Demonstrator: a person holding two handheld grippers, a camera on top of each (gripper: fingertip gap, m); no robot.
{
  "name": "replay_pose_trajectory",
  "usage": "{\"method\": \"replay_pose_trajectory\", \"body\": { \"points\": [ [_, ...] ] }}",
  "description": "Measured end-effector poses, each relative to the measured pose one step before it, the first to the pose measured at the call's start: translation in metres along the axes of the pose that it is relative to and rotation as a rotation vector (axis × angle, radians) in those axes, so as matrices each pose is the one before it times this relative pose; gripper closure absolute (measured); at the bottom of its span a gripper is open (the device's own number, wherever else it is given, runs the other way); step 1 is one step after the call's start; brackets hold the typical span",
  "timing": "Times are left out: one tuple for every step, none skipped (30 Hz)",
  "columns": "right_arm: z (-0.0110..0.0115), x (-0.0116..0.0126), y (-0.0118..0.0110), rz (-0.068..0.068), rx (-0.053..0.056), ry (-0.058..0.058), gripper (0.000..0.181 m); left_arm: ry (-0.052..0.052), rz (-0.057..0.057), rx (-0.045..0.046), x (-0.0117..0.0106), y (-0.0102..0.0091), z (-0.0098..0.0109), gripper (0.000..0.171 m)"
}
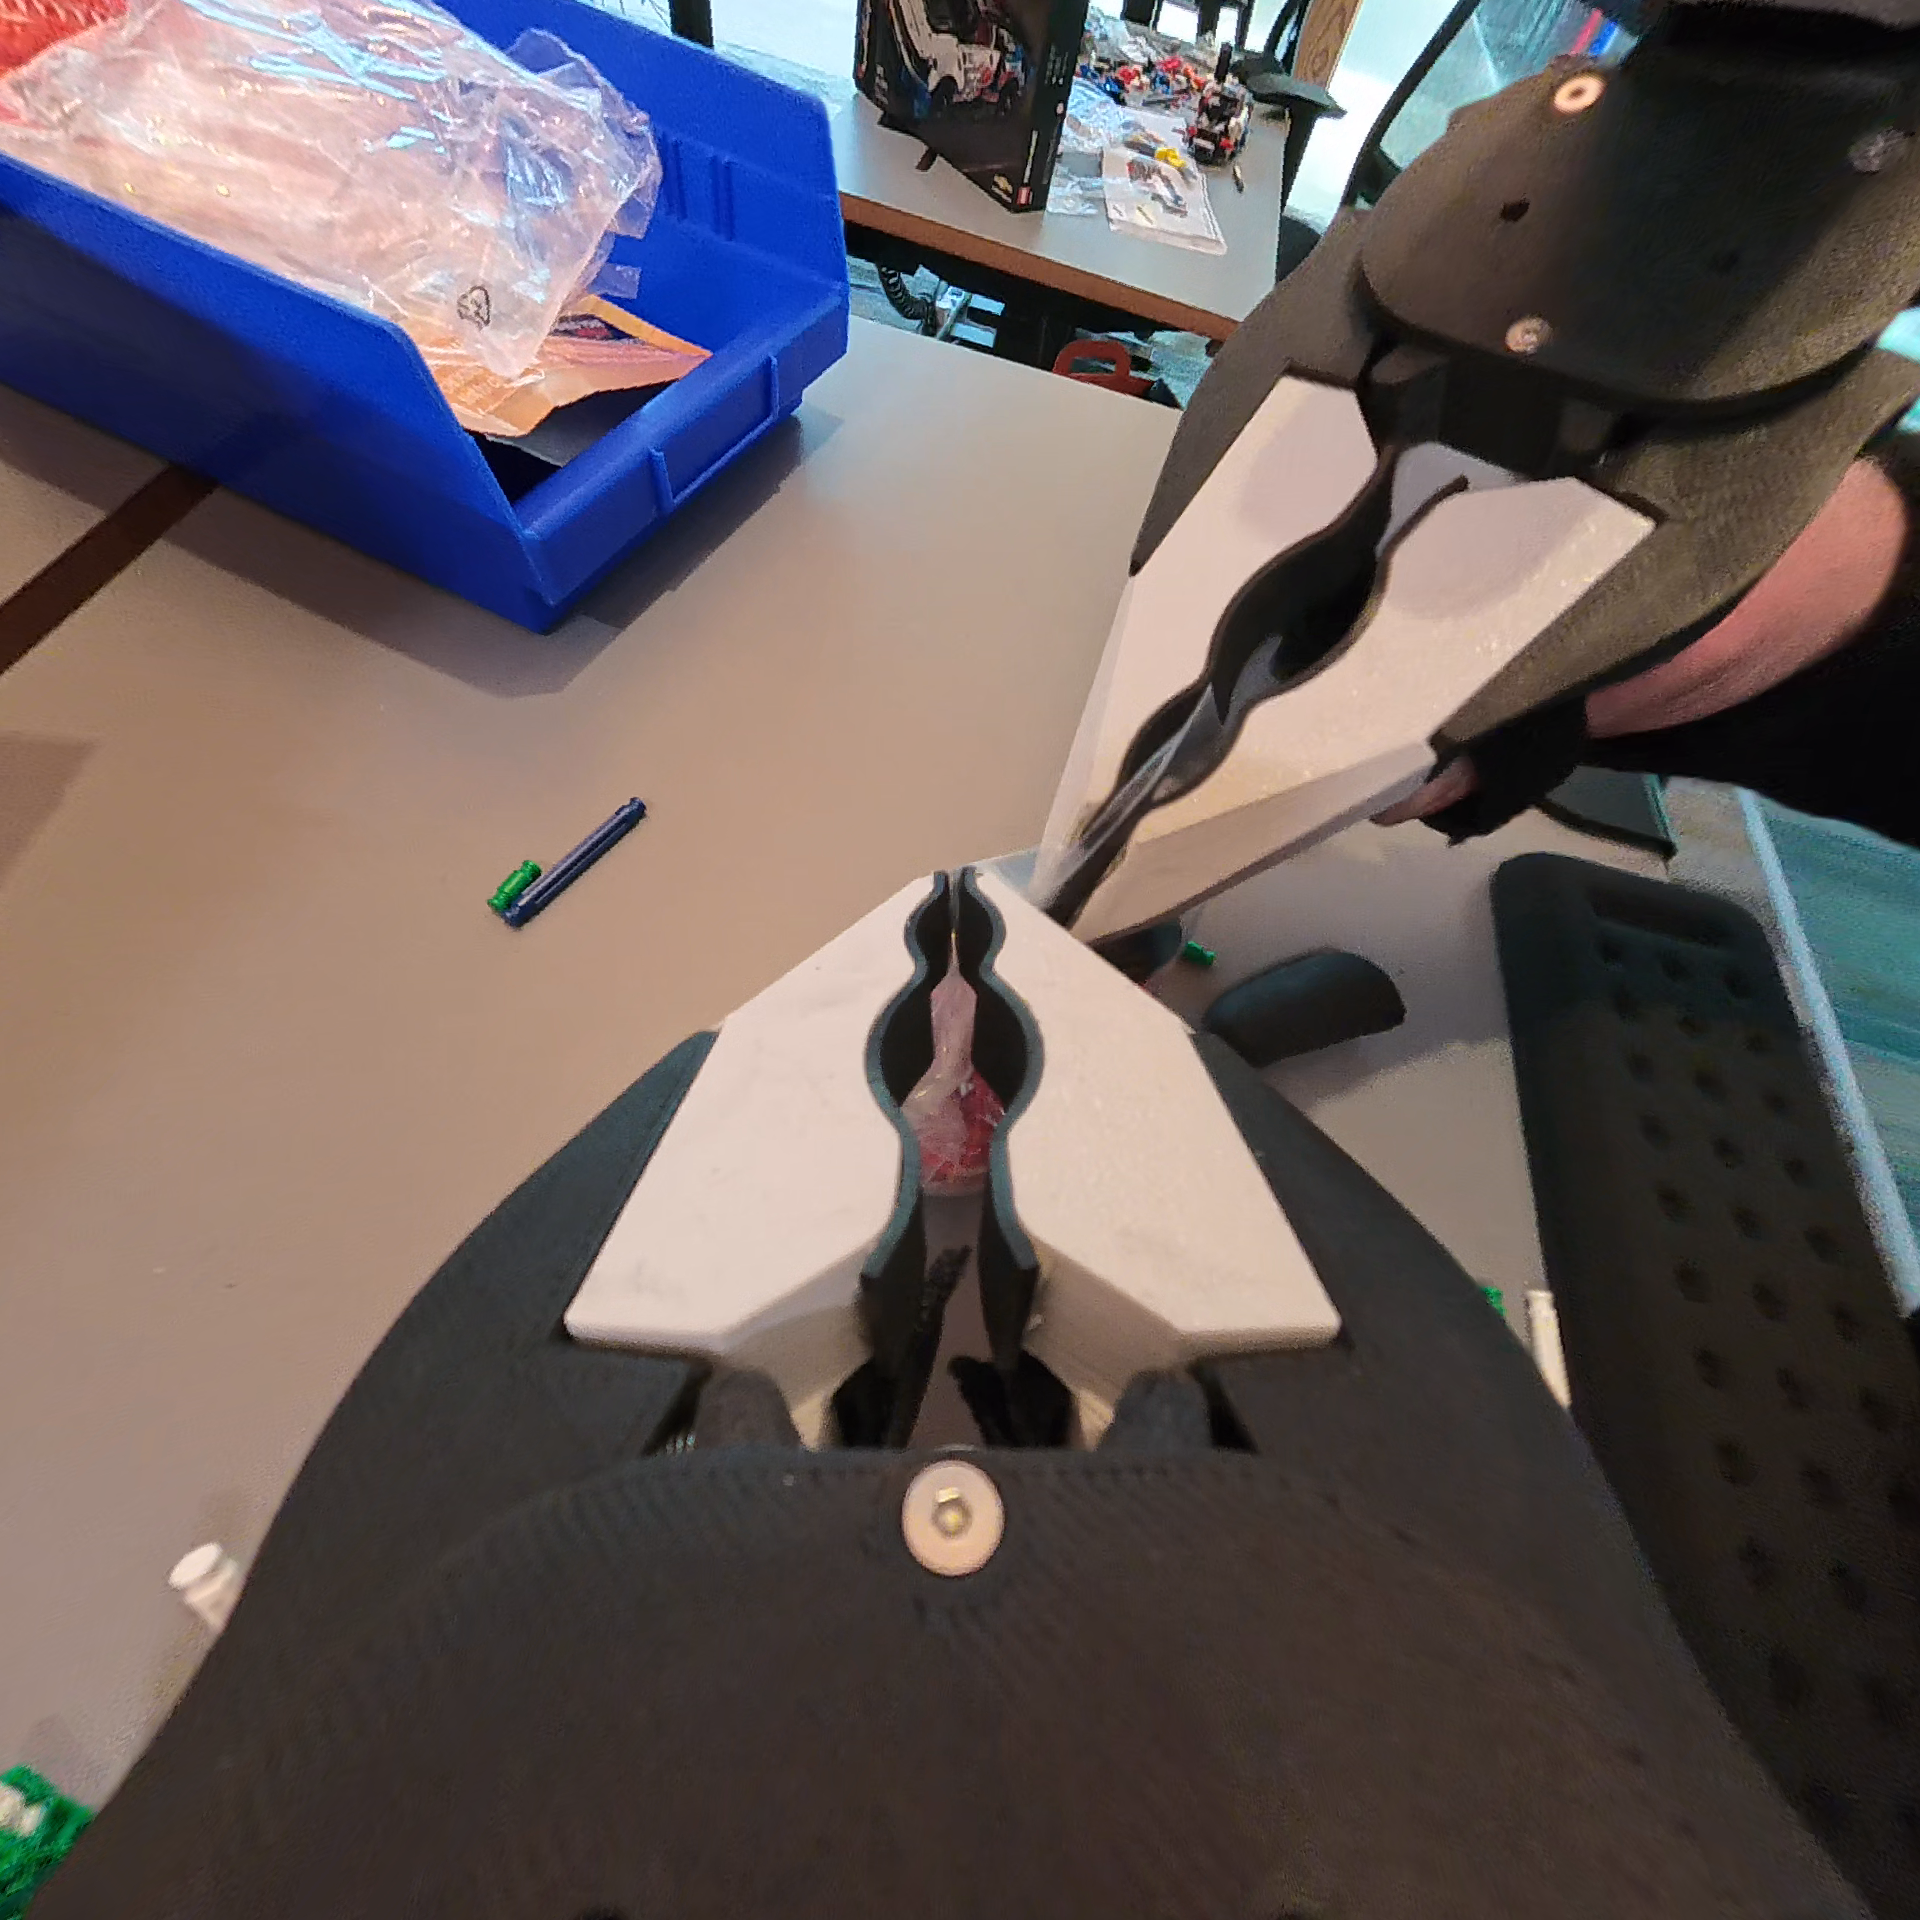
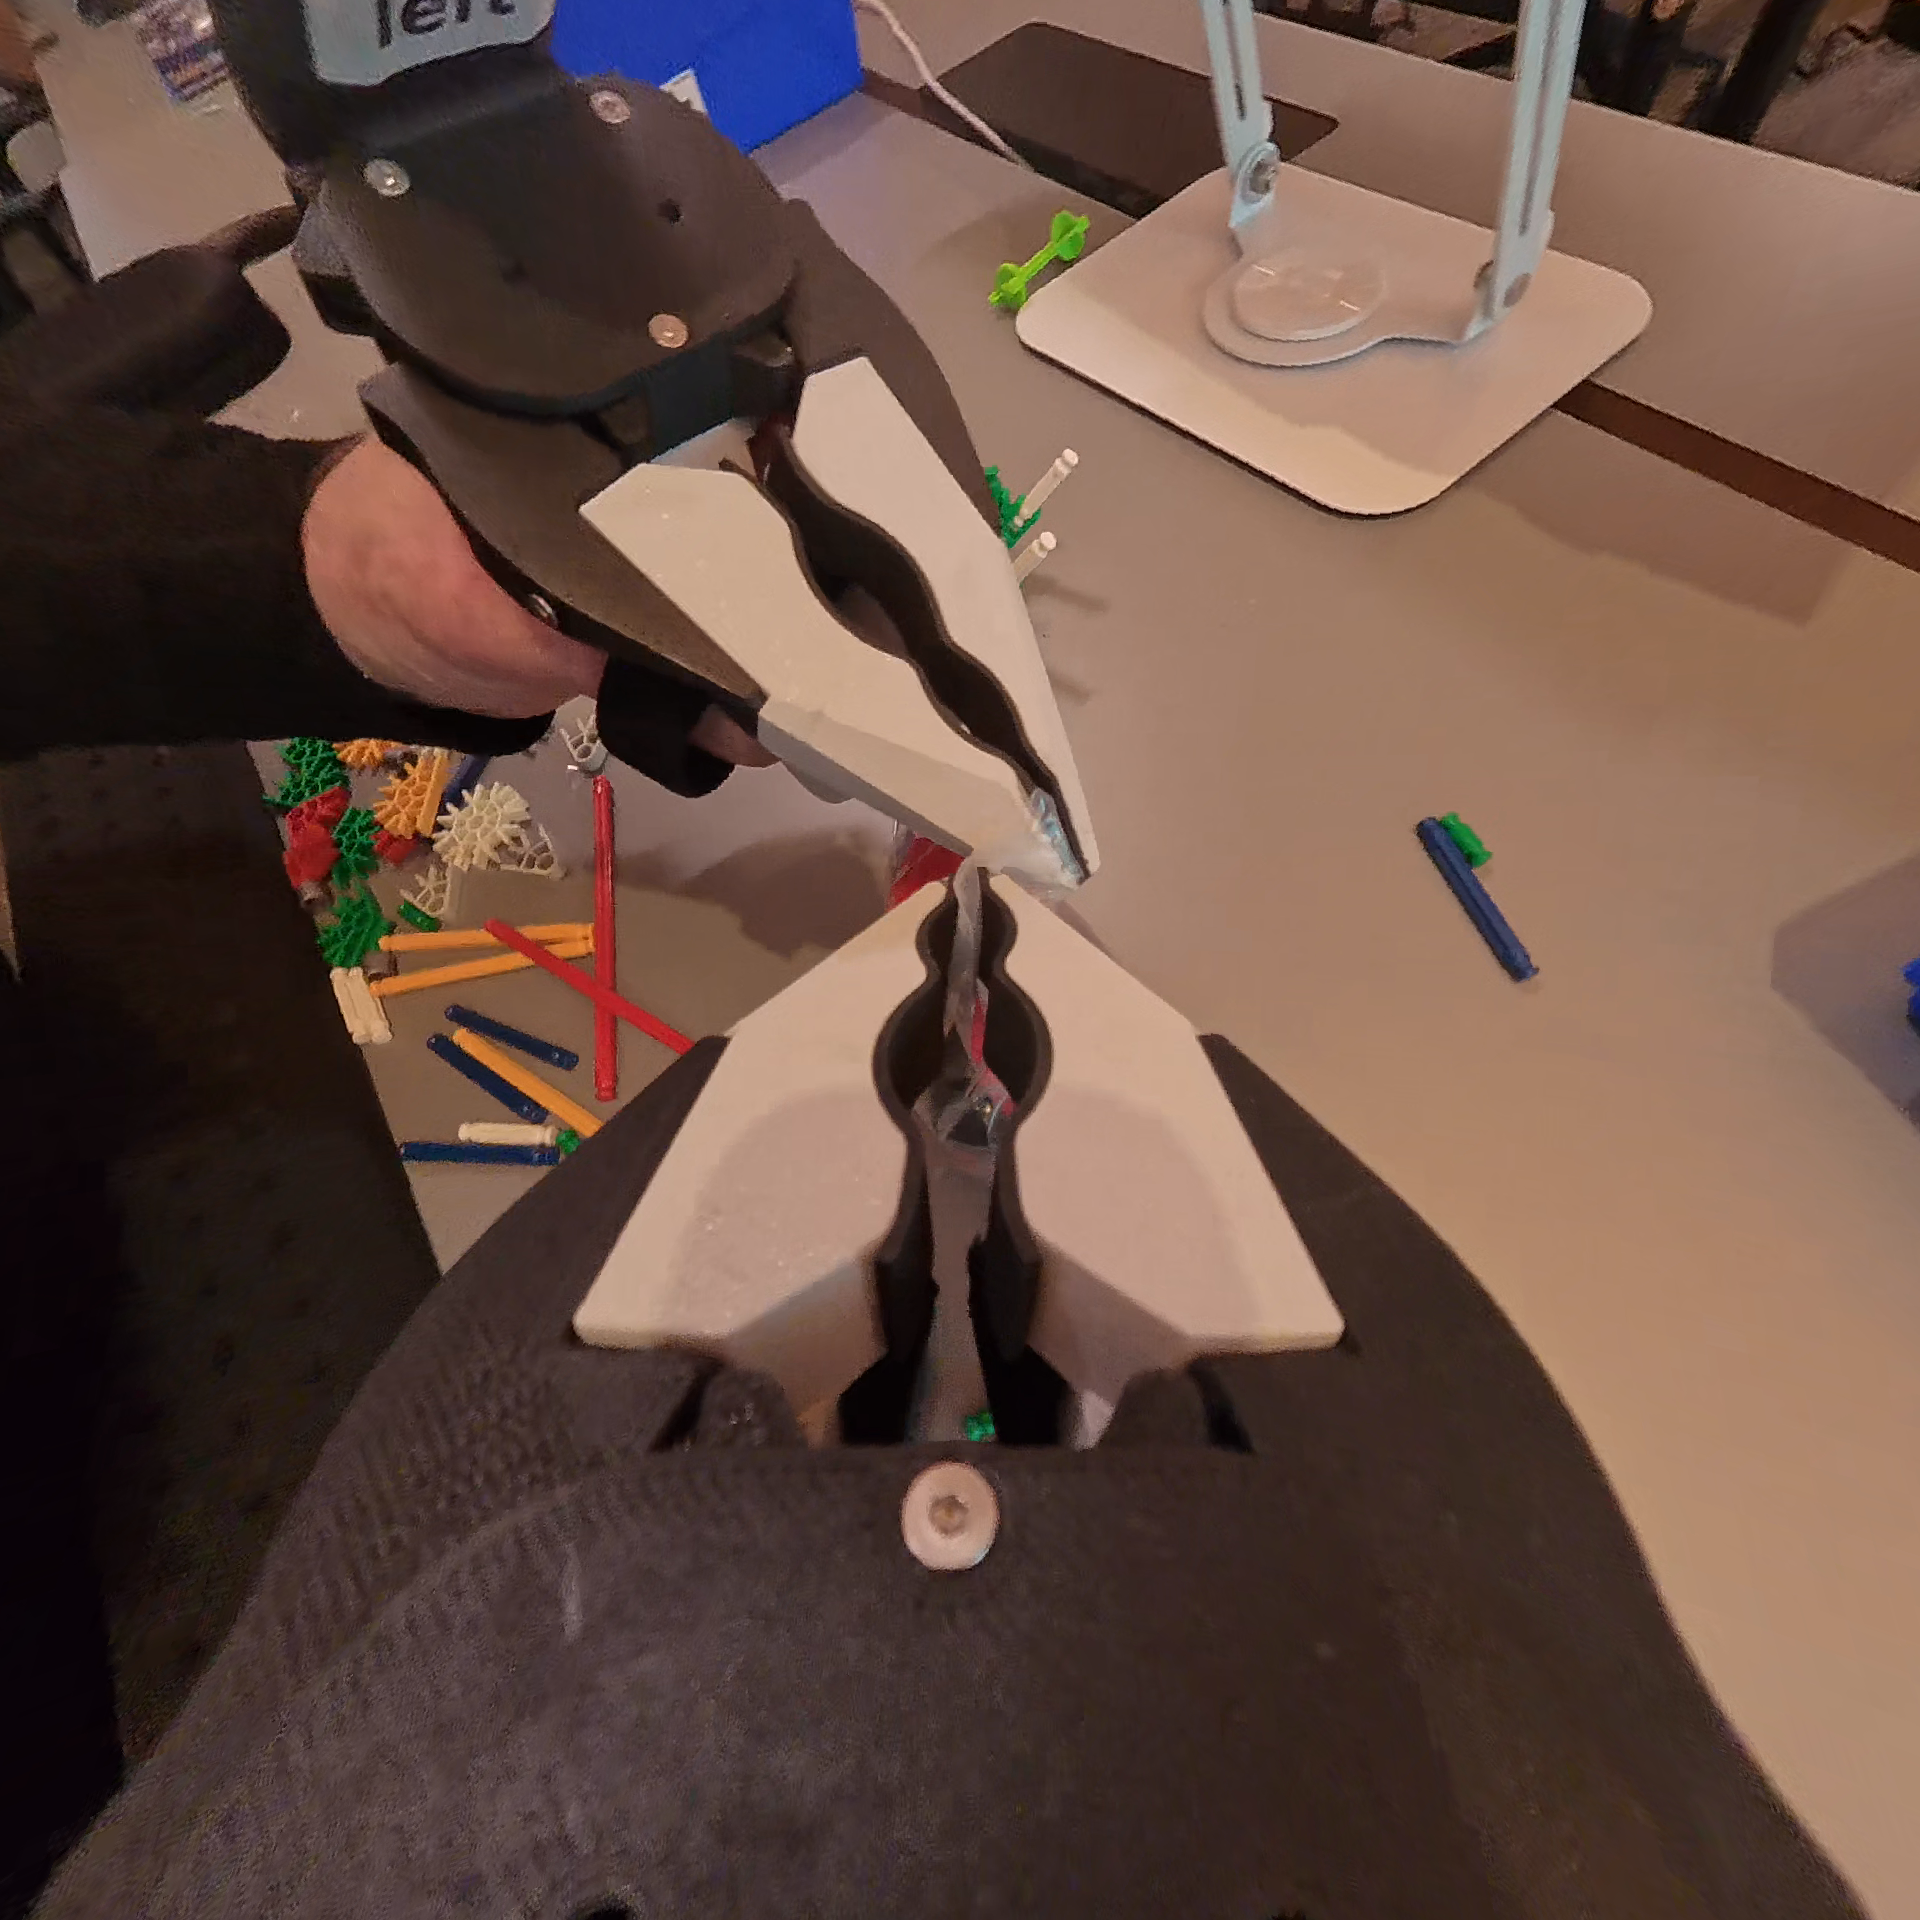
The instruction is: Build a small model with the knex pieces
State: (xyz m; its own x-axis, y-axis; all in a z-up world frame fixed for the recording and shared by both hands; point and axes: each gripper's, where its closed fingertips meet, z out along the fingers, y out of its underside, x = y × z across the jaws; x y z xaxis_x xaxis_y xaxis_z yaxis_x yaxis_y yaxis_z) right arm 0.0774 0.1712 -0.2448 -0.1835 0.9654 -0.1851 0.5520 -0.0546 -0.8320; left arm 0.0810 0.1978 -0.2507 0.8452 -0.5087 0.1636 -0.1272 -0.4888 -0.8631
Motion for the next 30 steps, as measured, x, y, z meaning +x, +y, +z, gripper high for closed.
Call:
{"method": "replay_pose_trajectory", "body": {
  "points": [
    [0.00006, 0.00034, 0.00017, -0.0206, -0.0066, -0.0139, 0.181, 0.0031, -0.0230, -0.00012, -0.00028, -0.00031, 0.00121, 0.171],
    [-0.00004, -0.00012, -0.00050, -0.0184, -0.0011, -0.0234, 0.181, -0.0078, -0.0072, 0.00711, -0.00126, -0.00139, 0.00073, 0.171],
    [-0.00012, 0.00007, -0.00040, -0.0146, 0.0007, -0.0290, 0.181, -0.0012, -0.0011, 0.00370, -0.00050, -0.00083, 0.00088, 0.171],
    [-0.00009, 0.00001, -0.00039, -0.0126, -0.0022, -0.0284, 0.181, 0.0006, -0.0080, 0.00580, -0.00074, -0.00116, 0.00048, 0.171],
    [0.00038, -0.00091, 0.00044, -0.0246, -0.0100, -0.0329, 0.181, -0.0046, 0.0004, 0.00110, -0.00068, -0.00034, 0.00064, 0.171],
    [0.00048, -0.00162, 0.00067, -0.0217, -0.0099, -0.0421, 0.181, 0.0008, 0.0089, -0.00690, 0.00044, 0.00124, 0.00089, 0.171],
    [0.00028, -0.00147, -0.00029, -0.0085, -0.0011, -0.0481, 0.181, 0.0018, -0.0004, -0.00045, 0.00035, 0.00025, 0.00028, 0.171],
    [0.00082, -0.00155, -0.00043, -0.0050, -0.0006, -0.0475, 0.181, -0.0011, 0.0117, 0.00127, 0.00038, -0.00040, -0.00025, 0.171],
    [0.00146, -0.00073, -0.00041, -0.0042, -0.0032, -0.0384, 0.181, -0.0068, 0.0231, -0.00834, -0.00048, 0.00039, -0.00035, 0.171],
    [0.00081, -0.00052, -0.00123, -0.0031, 0.0026, -0.0353, 0.181, -0.0135, 0.0206, -0.00164, -0.00123, -0.00080, -0.00059, 0.171],
    [0.00000, -0.00149, -0.00174, -0.0011, 0.0083, -0.0405, 0.181, 0.0028, 0.0163, 0.00772, 0.00036, -0.00142, -0.00127, 0.171],
    [-0.00011, -0.00081, -0.00167, 0.0034, 0.0104, -0.0369, 0.181, 0.0001, -0.0014, 0.01107, 0.00006, -0.00164, -0.00098, 0.171],
    [0.00078, -0.00054, -0.00044, 0.0030, 0.0034, -0.0297, 0.181, -0.0152, 0.0113, 0.00764, -0.00085, -0.00121, -0.00045, 0.171],
    [0.00212, -0.00113, 0.00188, -0.0021, -0.0125, -0.0249, 0.181, -0.0054, 0.0152, -0.00613, 0.00002, 0.00131, 0.00015, 0.171],
    [0.00294, -0.00126, 0.00296, -0.0052, -0.0190, -0.0220, 0.181, -0.0007, 0.0081, -0.00727, 0.00054, 0.00297, 0.00093, 0.171],
    [0.00308, -0.00147, 0.00265, 0.0007, -0.0140, -0.0253, 0.181, -0.0015, 0.0012, -0.00118, 0.00034, 0.00308, 0.00074, 0.171],
    [0.00267, -0.00088, 0.00189, 0.0012, -0.0090, -0.0204, 0.181, 0.0015, -0.0055, -0.00095, 0.00051, 0.00307, 0.00081, 0.171],
    [0.00187, 0.00001, 0.00024, 0.0008, -0.0007, -0.0124, 0.181, -0.0088, -0.0037, 0.00269, -0.00088, 0.00131, 0.00045, 0.171],
    [0.00118, 0.00015, -0.00116, 0.0027, 0.0064, -0.0138, 0.181, -0.0121, 0.0029, 0.00616, -0.00182, -0.00050, -0.00024, 0.171],
    [0.00073, 0.00061, -0.00131, 0.0014, 0.0073, -0.0118, 0.181, -0.0048, -0.0111, 0.01095, -0.00184, -0.00136, 0.00013, 0.171],
    [0.00151, 0.00110, -0.00011, -0.0016, -0.0020, -0.0053, 0.181, -0.0030, -0.0077, 0.00359, -0.00219, -0.00031, 0.00035, 0.171],
    [0.00206, 0.00100, 0.00154, -0.0039, -0.0112, -0.0047, 0.181, -0.0053, 0.0032, -0.00577, -0.00186, 0.00152, 0.00088, 0.171],
    [0.00121, 0.00185, 0.00135, -0.0053, -0.0099, 0.0028, 0.181, -0.0012, -0.0051, -0.00546, -0.00124, 0.00183, 0.00144, 0.171],
    [0.00046, 0.00217, 0.00066, -0.0005, -0.0053, 0.0052, 0.181, -0.0036, -0.0022, 0.00106, -0.00229, 0.00064, 0.00104, 0.171],
    [0.00025, 0.00125, 0.00070, 0.0022, -0.0043, -0.0016, 0.181, 0.0025, -0.0030, -0.00258, -0.00138, 0.00067, 0.00104, 0.171],
    [0.00036, 0.00066, 0.00073, 0.0002, -0.0036, -0.0040, 0.181, 0.0009, -0.0019, -0.00142, -0.00083, 0.00032, 0.00140, 0.171],
    [0.00113, 0.00008, 0.00074, 0.0003, -0.0022, -0.0047, 0.181, 0.0032, -0.0017, 0.00144, -0.00047, 0.00075, 0.00068, 0.171],
    [0.00154, 0.00078, 0.00068, 0.0021, -0.0003, -0.0007, 0.181, -0.0010, -0.0018, -0.00033, -0.00061, 0.00133, 0.00023, 0.171],
    [0.00151, 0.00116, 0.00053, 0.0048, 0.0011, -0.0010, 0.181, -0.0068, -0.0045, -0.00090, -0.00162, 0.00143, 0.00050, 0.171],
    [0.00163, 0.00051, 0.00032, 0.0023, -0.0017, -0.0037, 0.181, -0.0017, -0.0067, 0.00349, -0.00139, 0.00117, 0.00065, 0.171]
  ]
}}
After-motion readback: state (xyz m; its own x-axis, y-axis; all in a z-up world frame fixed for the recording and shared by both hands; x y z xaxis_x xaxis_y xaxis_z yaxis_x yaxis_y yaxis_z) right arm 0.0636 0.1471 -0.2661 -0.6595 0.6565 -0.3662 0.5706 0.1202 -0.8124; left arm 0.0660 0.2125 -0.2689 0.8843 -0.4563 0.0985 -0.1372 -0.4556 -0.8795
